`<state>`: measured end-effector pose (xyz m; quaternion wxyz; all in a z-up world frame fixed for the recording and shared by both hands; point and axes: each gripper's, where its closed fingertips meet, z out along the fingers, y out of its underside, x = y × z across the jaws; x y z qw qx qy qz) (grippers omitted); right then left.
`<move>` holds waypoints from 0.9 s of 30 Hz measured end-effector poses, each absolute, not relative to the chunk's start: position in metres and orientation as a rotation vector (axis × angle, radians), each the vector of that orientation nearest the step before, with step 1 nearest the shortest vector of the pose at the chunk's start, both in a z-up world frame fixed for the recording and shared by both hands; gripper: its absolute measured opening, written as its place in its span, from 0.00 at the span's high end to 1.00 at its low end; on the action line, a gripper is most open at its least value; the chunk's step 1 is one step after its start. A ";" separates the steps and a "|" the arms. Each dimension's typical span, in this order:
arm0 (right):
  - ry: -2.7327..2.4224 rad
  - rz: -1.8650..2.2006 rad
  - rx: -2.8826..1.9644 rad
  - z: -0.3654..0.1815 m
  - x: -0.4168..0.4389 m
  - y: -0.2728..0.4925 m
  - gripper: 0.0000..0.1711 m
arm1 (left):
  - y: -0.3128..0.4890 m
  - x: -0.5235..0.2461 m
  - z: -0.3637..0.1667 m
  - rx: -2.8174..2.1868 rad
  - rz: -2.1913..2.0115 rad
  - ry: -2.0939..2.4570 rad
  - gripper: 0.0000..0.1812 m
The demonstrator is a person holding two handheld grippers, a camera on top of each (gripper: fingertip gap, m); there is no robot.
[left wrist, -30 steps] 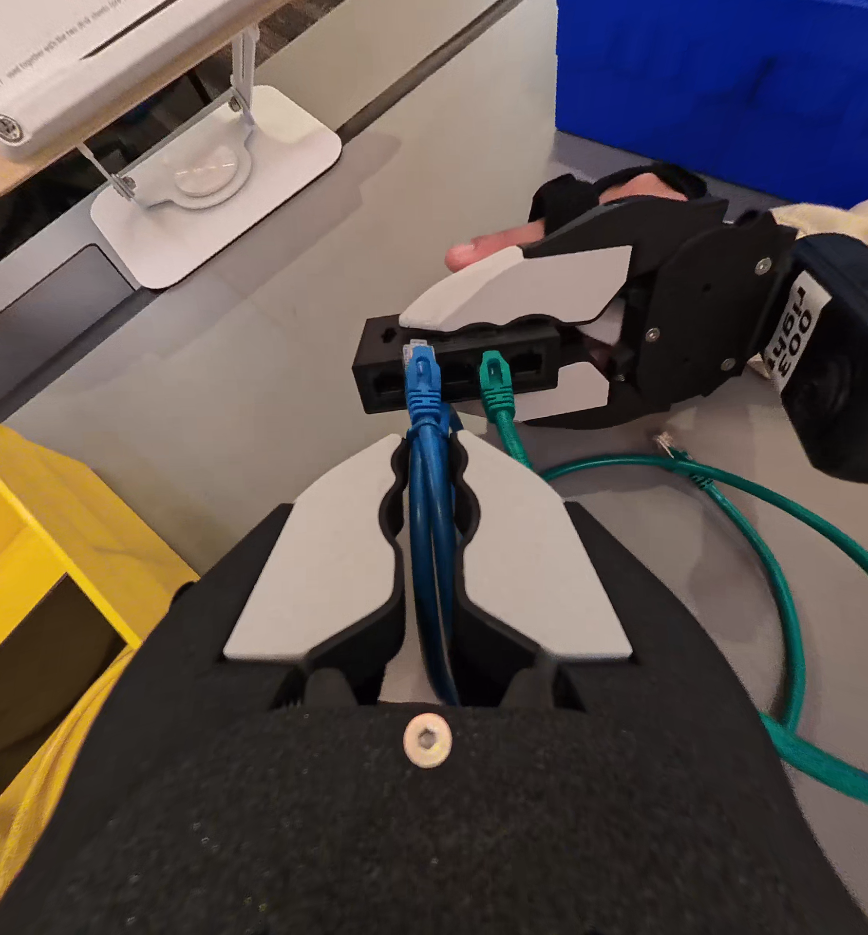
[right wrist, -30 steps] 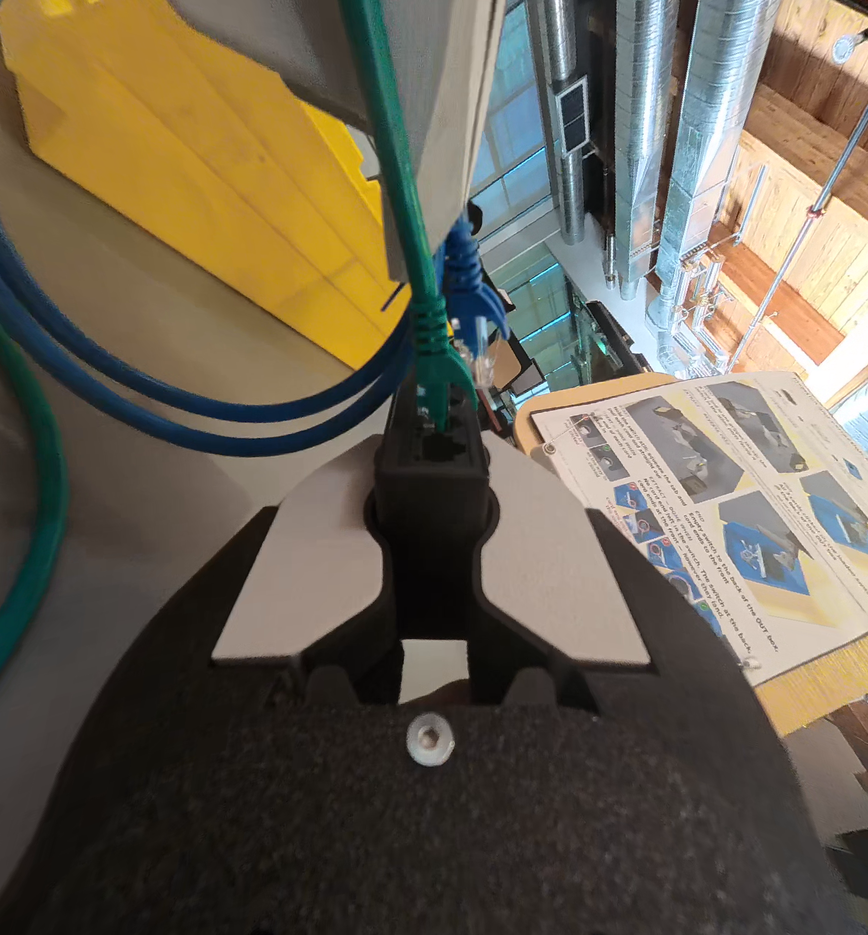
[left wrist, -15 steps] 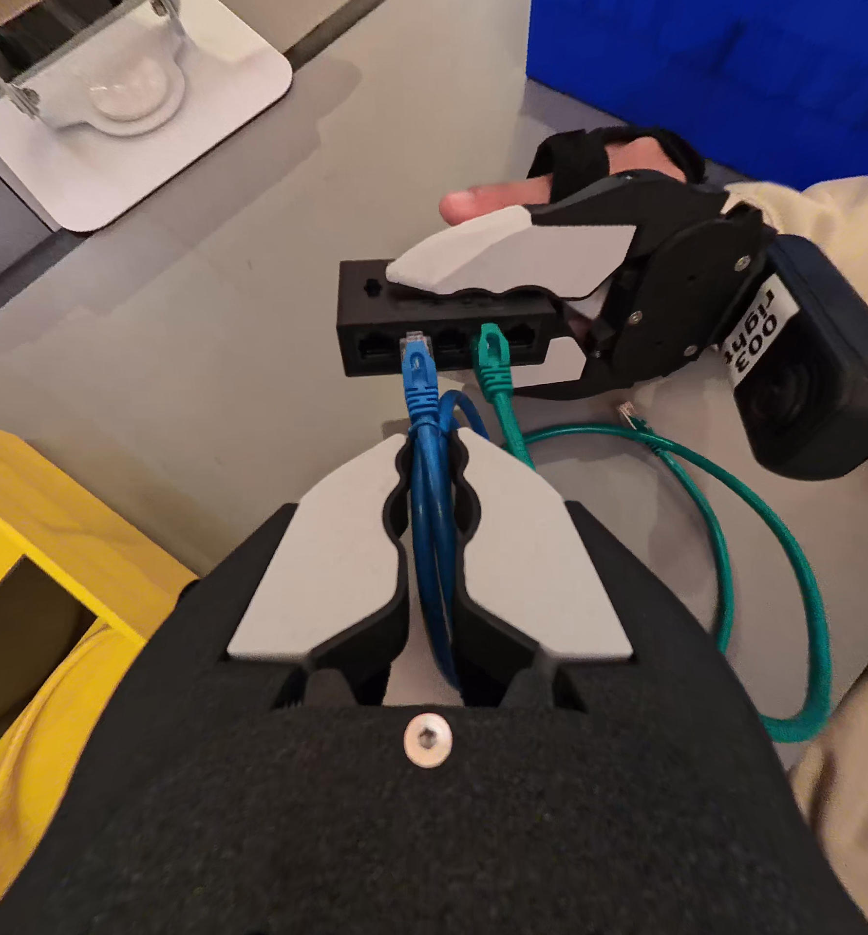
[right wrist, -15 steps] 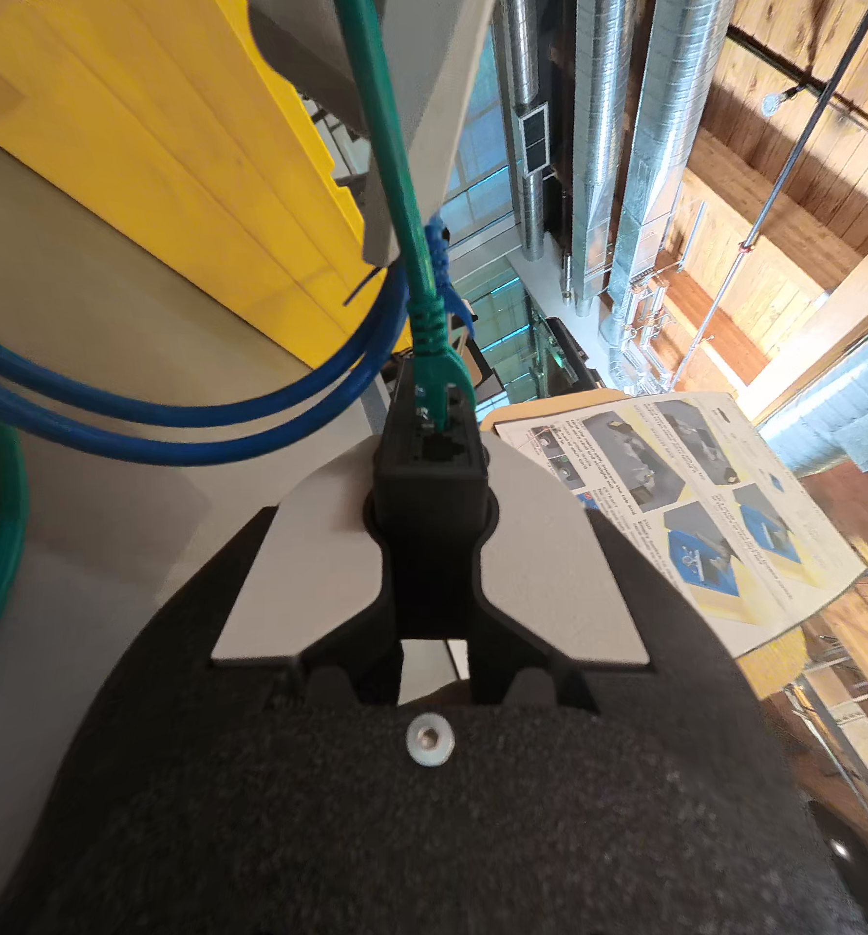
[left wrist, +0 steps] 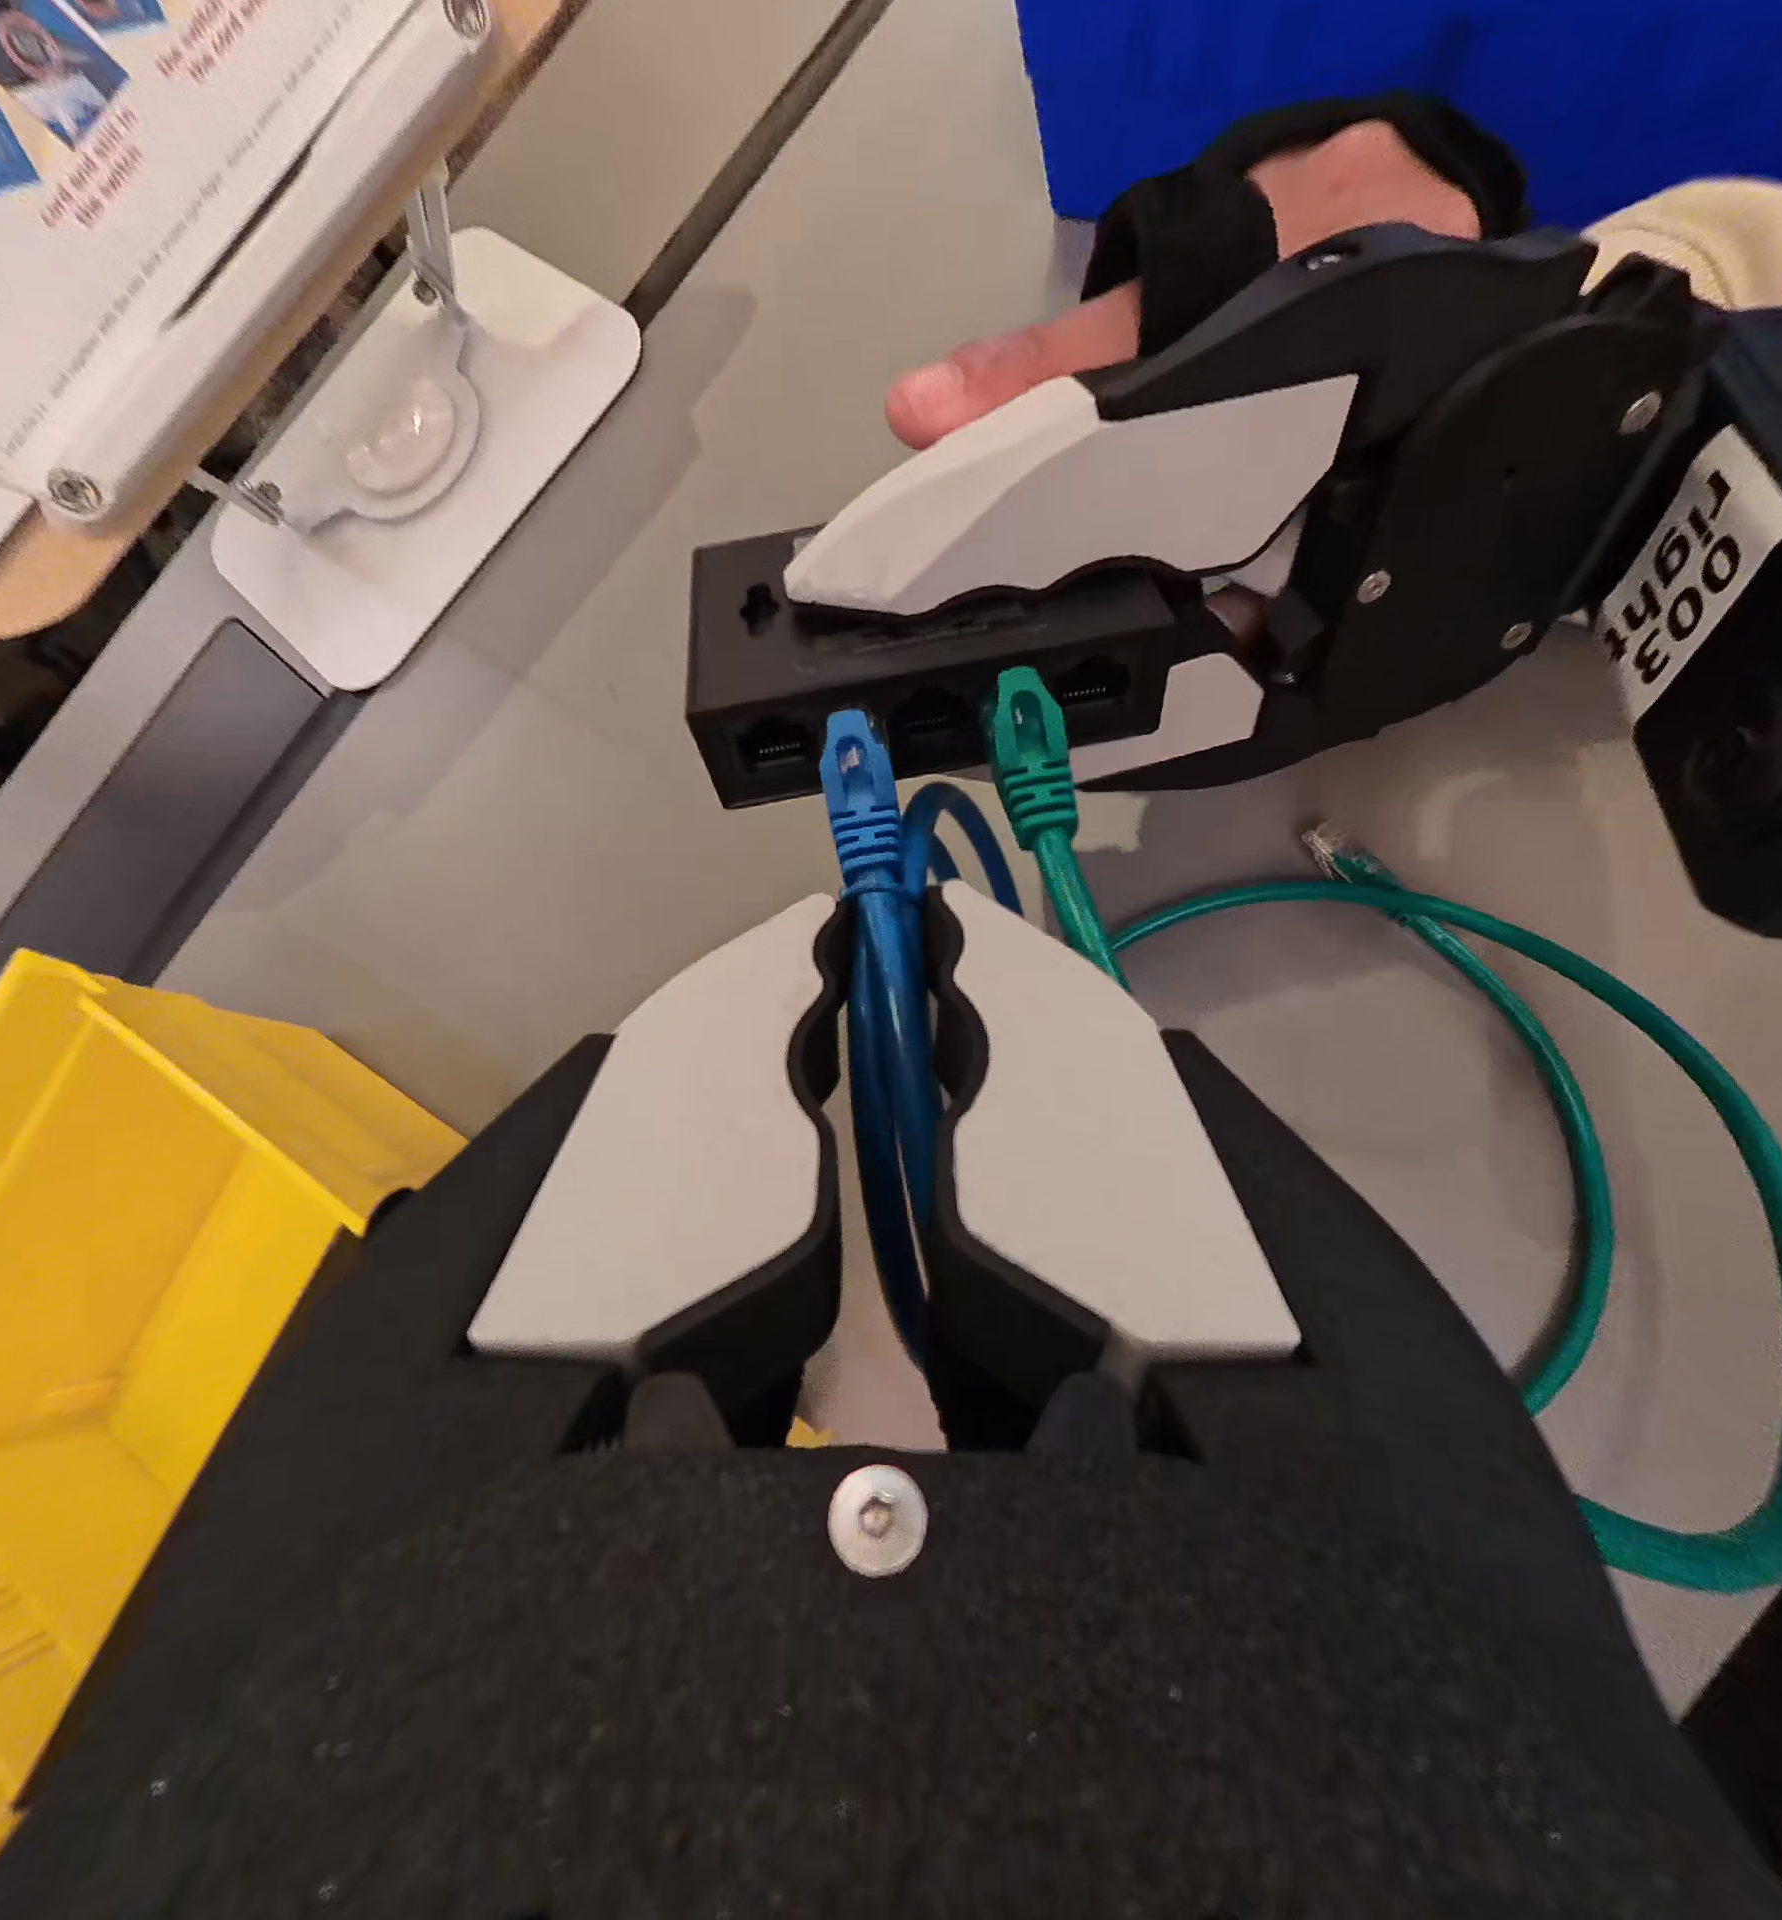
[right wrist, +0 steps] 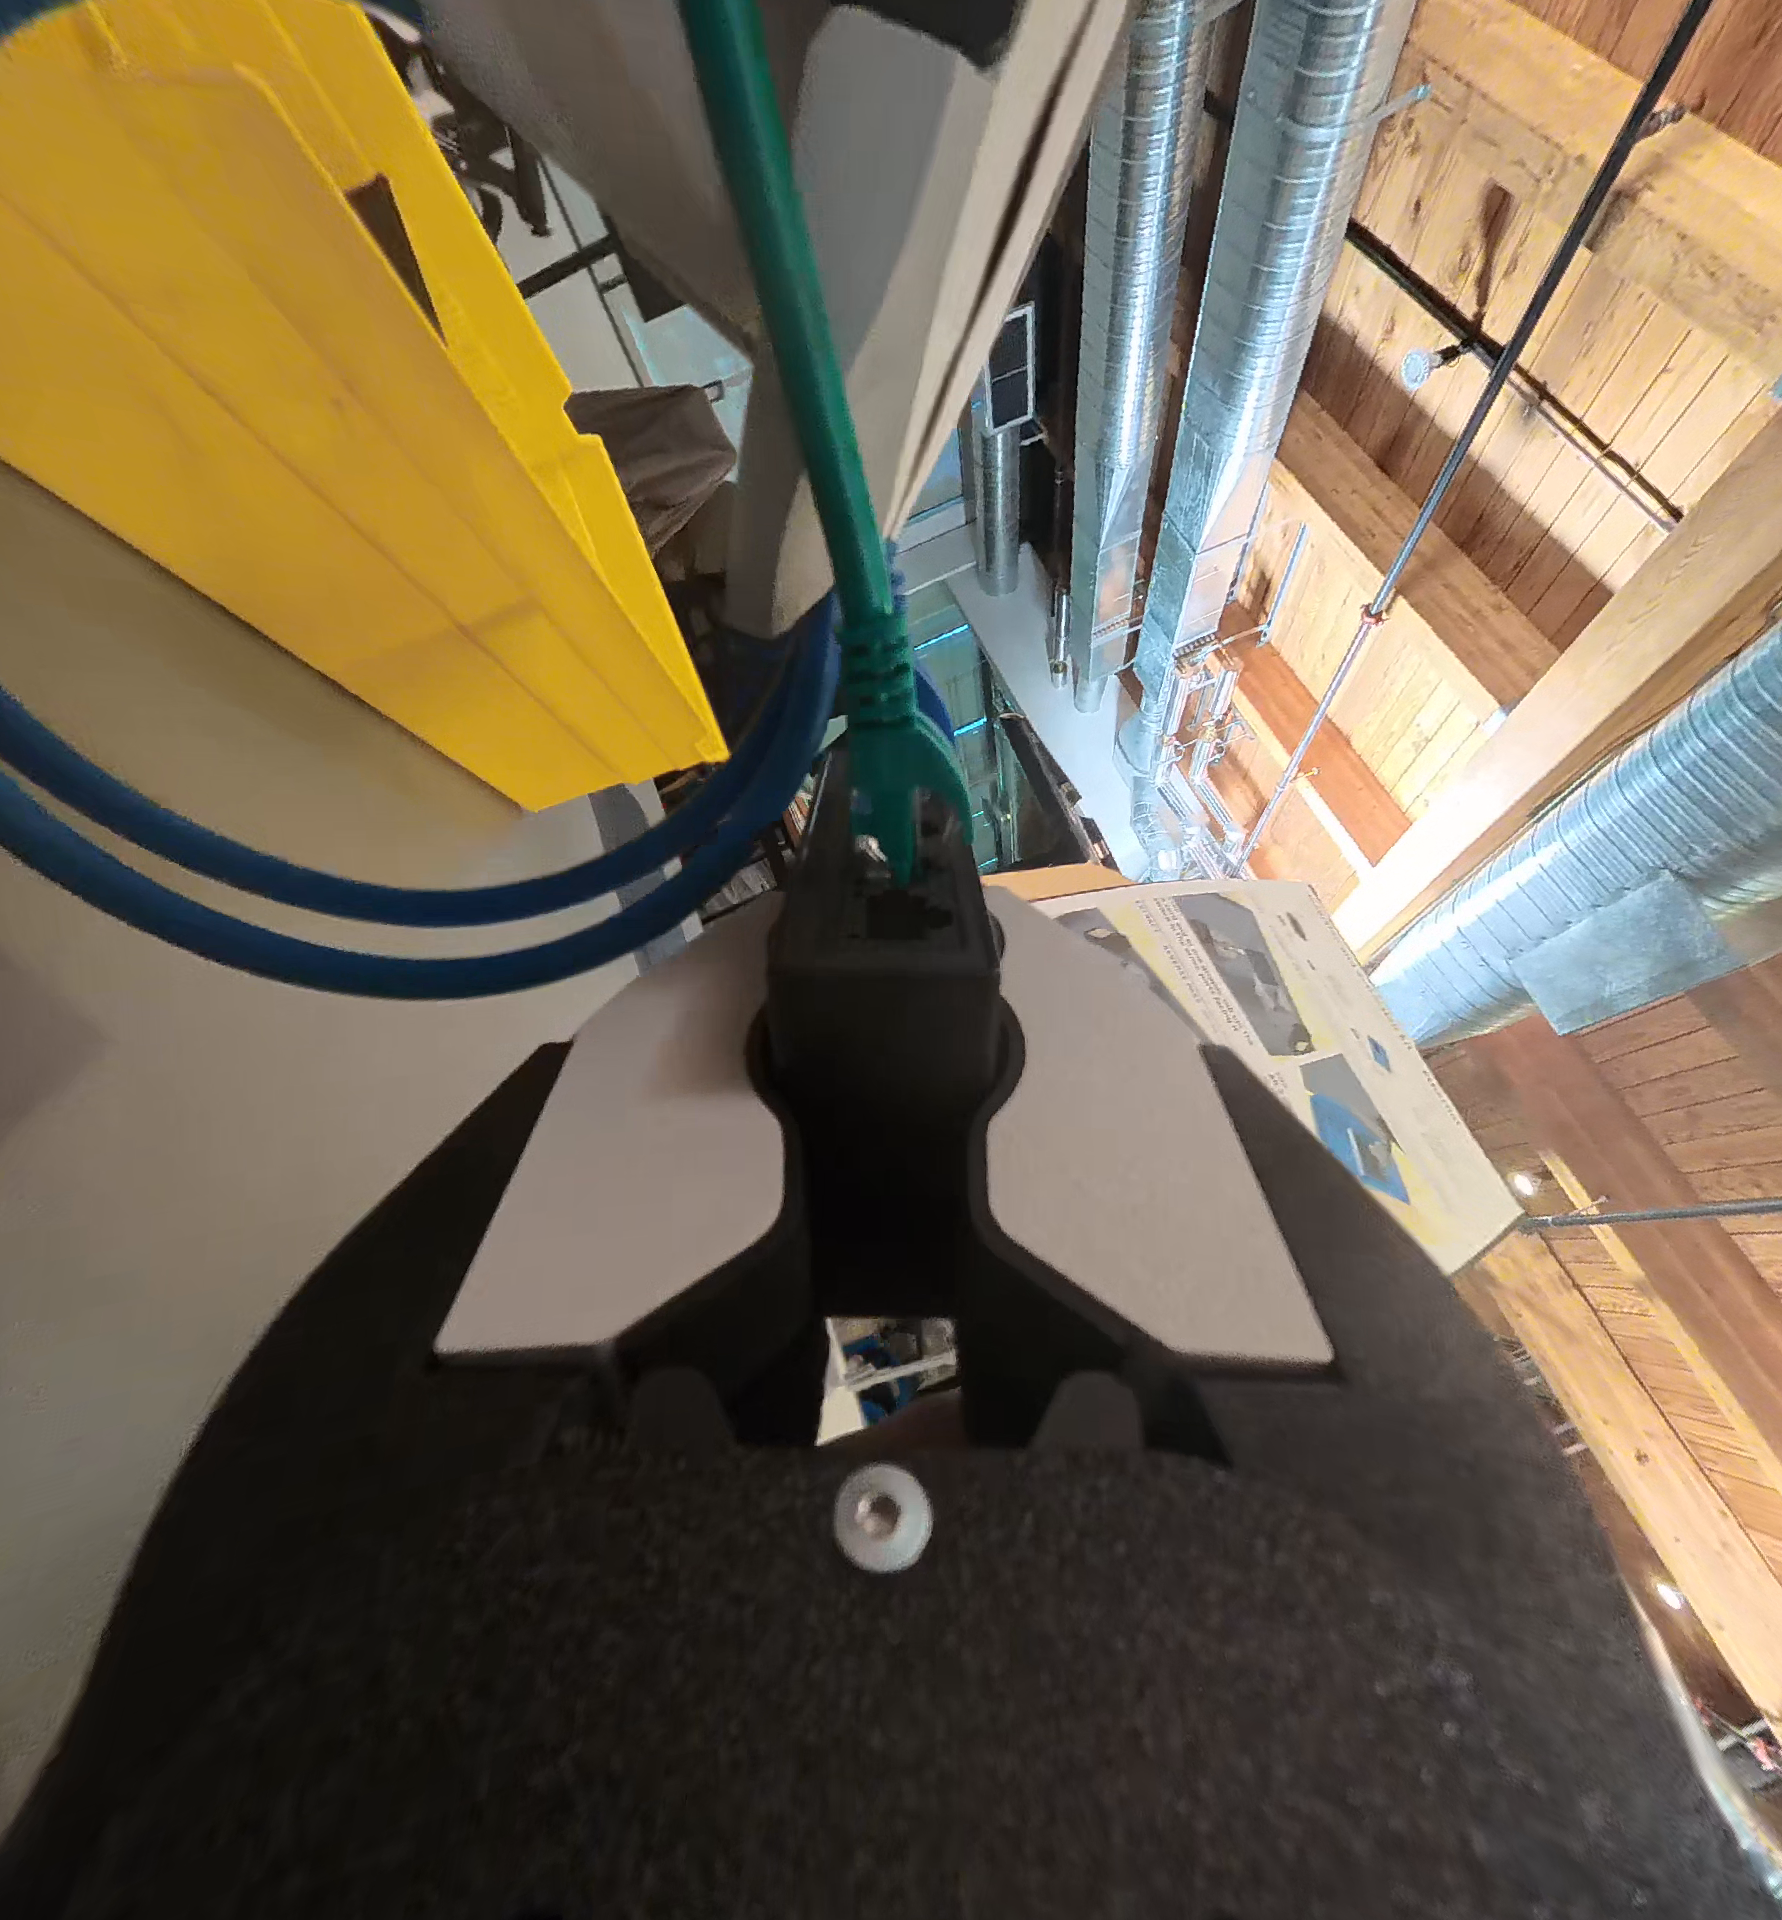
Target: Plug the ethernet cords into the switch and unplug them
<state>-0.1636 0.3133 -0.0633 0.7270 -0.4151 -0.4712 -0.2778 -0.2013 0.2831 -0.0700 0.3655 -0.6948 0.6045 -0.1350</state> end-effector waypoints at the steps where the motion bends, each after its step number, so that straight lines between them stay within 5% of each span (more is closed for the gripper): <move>1: -1.046 -0.609 -0.921 -0.062 -0.164 0.313 0.83 | 0.283 -0.200 -0.068 -1.764 -0.346 1.556 0.93; 27: -0.999 -0.433 -1.018 -0.057 -0.171 0.314 0.83 | 0.281 -0.197 -0.041 -1.690 -0.542 1.415 0.94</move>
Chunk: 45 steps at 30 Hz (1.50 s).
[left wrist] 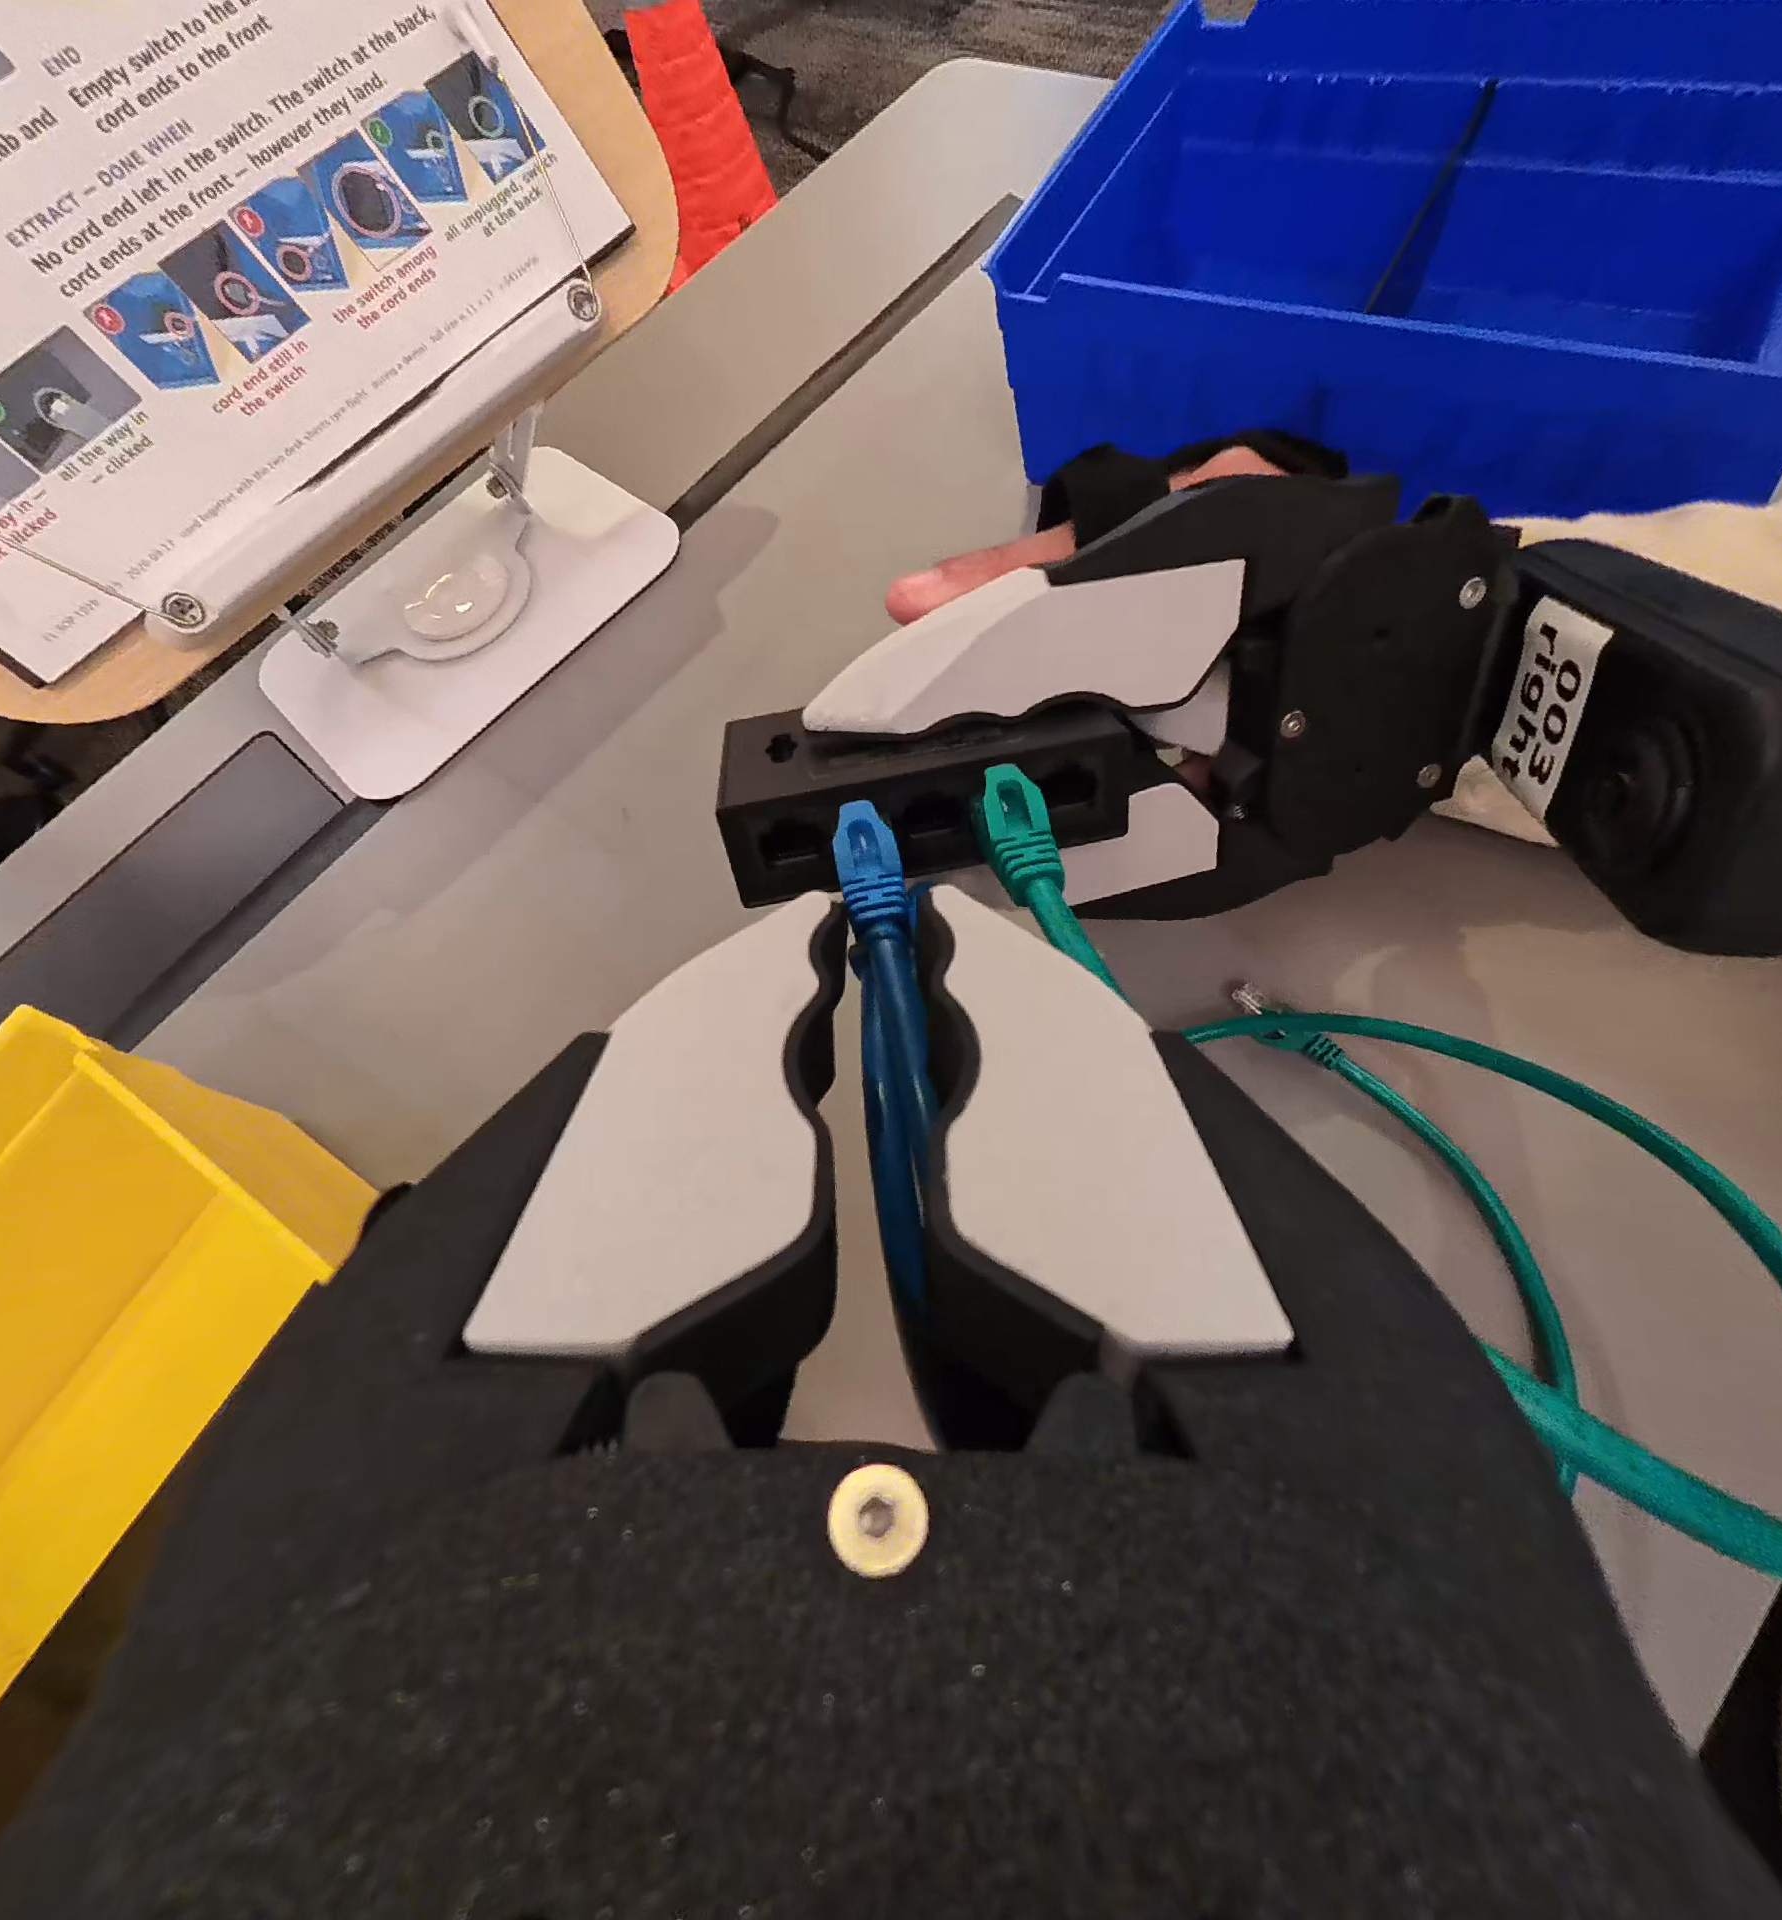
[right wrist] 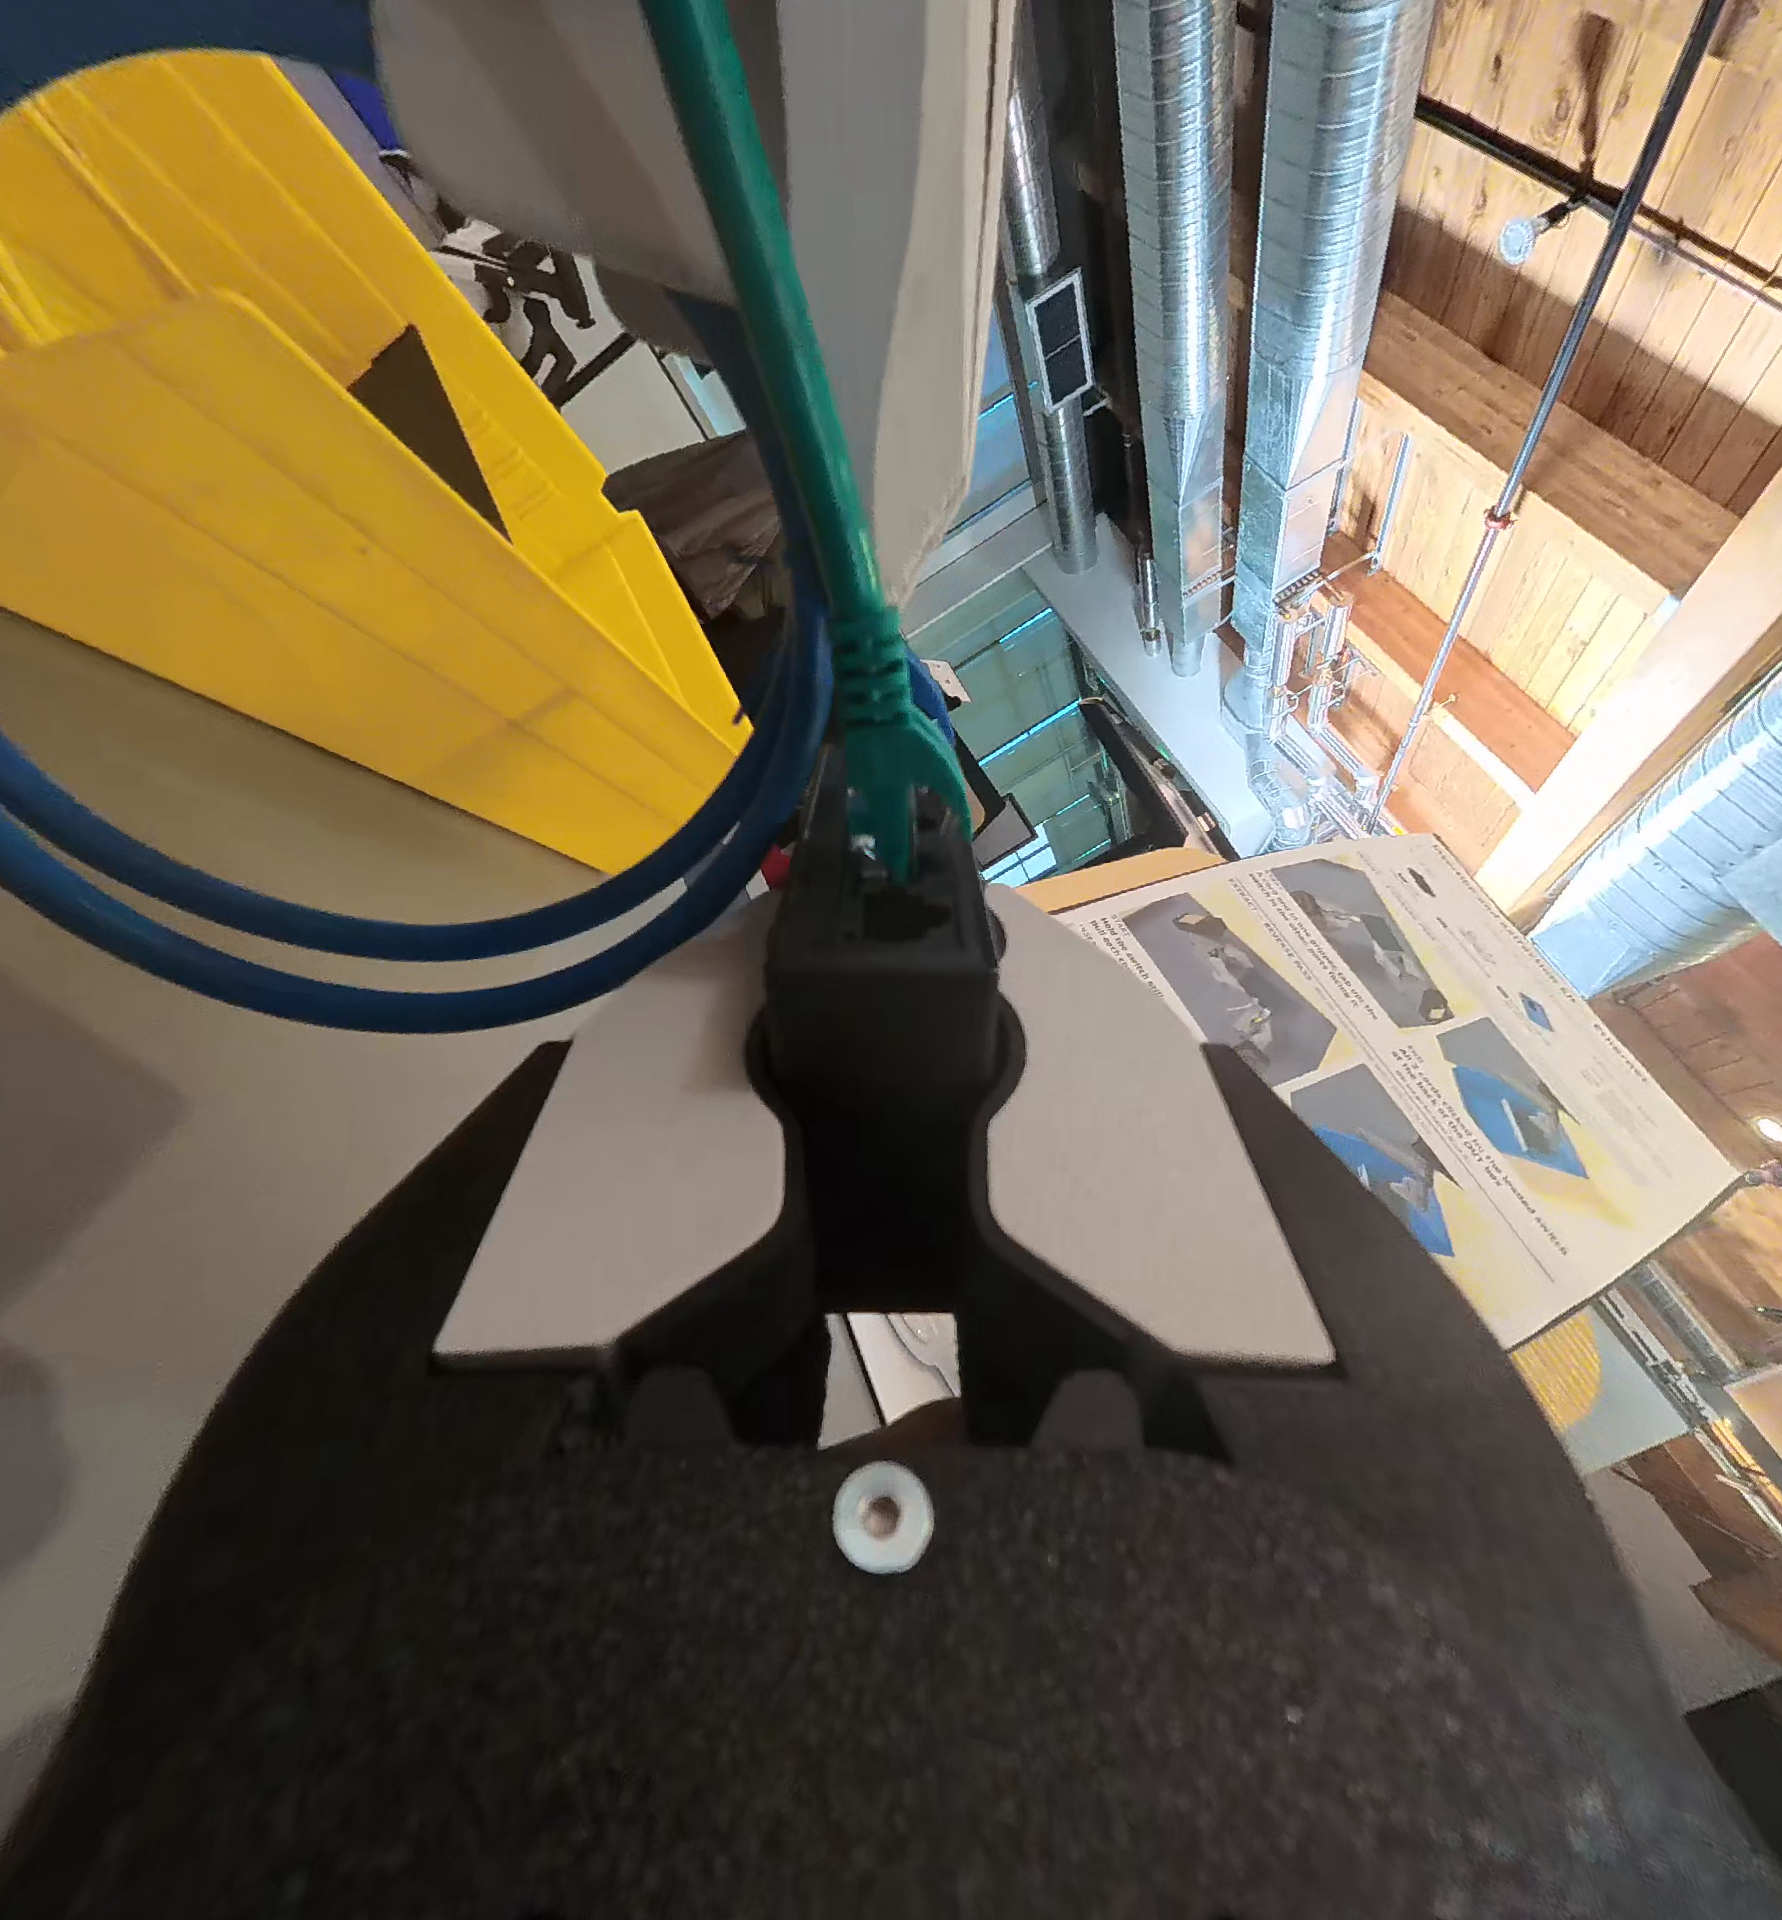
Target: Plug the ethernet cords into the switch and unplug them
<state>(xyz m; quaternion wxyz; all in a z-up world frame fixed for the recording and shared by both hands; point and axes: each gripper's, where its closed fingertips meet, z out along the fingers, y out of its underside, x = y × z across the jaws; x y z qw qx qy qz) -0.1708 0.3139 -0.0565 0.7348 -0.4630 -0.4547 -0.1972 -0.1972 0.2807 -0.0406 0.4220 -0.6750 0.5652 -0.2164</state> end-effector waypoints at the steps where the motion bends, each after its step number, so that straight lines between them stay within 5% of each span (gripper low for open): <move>1: -0.993 -0.421 -1.022 -0.057 -0.171 0.314 0.83 | 0.281 -0.197 -0.040 -1.696 -0.551 1.411 0.94; 45: -1.221 -0.570 -1.112 -0.081 -0.162 0.329 0.73 | 0.281 -0.206 -0.045 -1.798 -0.754 1.420 0.95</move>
